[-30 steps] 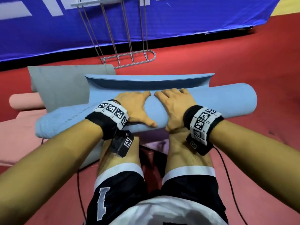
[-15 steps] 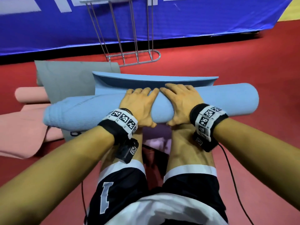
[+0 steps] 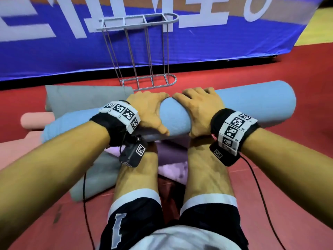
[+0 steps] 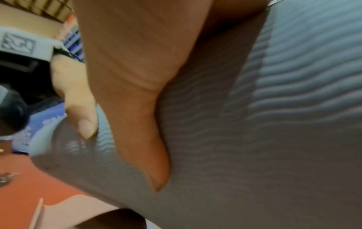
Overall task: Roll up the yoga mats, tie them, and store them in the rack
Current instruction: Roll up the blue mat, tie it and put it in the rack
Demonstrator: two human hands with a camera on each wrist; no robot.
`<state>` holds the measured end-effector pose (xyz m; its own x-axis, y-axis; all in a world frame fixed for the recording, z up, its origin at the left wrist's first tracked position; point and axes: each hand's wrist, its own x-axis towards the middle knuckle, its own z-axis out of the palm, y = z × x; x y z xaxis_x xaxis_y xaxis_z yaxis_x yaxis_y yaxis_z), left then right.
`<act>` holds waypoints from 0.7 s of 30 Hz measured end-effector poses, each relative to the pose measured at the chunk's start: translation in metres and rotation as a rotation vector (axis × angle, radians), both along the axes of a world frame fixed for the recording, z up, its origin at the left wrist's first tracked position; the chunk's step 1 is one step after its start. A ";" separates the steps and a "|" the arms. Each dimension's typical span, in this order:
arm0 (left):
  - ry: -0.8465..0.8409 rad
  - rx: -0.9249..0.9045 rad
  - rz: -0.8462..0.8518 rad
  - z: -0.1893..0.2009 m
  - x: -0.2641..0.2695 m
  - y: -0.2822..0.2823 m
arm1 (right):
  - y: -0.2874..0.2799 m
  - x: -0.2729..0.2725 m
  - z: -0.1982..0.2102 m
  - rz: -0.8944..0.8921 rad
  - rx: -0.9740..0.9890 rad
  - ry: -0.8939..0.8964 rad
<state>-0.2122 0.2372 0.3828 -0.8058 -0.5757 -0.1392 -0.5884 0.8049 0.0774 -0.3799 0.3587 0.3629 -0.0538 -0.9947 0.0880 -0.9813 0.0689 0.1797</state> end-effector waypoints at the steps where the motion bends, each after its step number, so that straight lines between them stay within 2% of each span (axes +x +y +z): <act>1: -0.028 0.043 -0.010 -0.002 0.002 0.003 | 0.005 0.003 0.001 -0.004 0.050 -0.010; 5: -0.177 0.251 -0.049 -0.032 0.013 0.022 | 0.027 0.019 -0.023 -0.034 0.335 -0.129; 7: -0.161 0.301 -0.045 -0.045 0.013 0.026 | 0.034 0.020 -0.035 -0.057 0.370 -0.199; 10: -0.132 0.240 -0.065 -0.049 0.010 0.025 | 0.033 0.016 -0.039 -0.076 0.347 -0.227; 15: -0.156 -0.005 -0.107 -0.059 0.014 0.036 | 0.018 0.007 -0.031 -0.100 0.409 -0.323; 18: -0.133 -0.019 -0.087 -0.062 0.015 0.040 | 0.012 0.007 -0.028 -0.106 0.439 -0.356; 21: -0.113 0.028 -0.084 -0.059 0.012 0.030 | 0.015 0.007 -0.031 -0.083 0.375 -0.366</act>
